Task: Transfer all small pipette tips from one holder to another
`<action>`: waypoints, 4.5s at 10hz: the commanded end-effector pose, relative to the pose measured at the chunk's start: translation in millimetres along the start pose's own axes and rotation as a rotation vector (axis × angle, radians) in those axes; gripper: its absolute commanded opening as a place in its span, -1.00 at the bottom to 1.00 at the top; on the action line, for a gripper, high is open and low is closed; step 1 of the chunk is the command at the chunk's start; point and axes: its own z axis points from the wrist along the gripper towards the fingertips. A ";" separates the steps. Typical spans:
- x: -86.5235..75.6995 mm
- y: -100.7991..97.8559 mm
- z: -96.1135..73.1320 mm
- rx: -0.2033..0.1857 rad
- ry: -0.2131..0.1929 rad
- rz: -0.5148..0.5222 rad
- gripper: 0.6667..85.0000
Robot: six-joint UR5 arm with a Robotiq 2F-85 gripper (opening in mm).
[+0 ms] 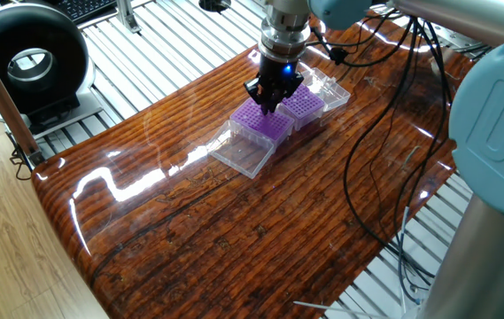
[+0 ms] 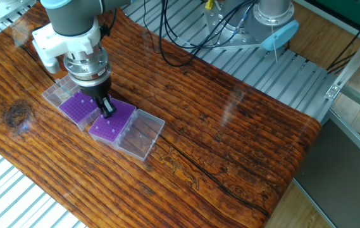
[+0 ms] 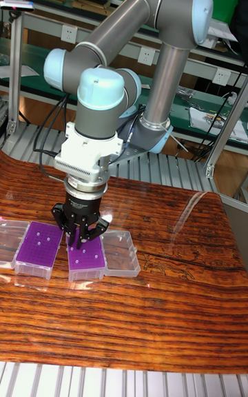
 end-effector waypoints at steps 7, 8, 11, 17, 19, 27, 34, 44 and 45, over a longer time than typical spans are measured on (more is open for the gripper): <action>2.5 -2.9 -4.5 0.011 0.011 -0.005 -0.45; 2.5 -5.8 -5.8 0.022 0.009 -0.007 -0.45; 1.7 -5.6 -5.0 0.023 0.007 -0.004 -0.45; 4.3 -0.8 -4.9 0.013 0.010 0.012 -0.45; 3.7 0.2 -4.5 0.012 0.007 0.009 -0.45; -1.8 4.3 -0.4 0.001 -0.005 0.006 -0.42; -1.8 6.3 0.9 0.019 -0.015 0.009 -0.38; 1.4 4.5 0.1 0.037 -0.014 0.015 -0.36; 1.6 4.7 0.7 0.038 -0.015 0.016 -0.36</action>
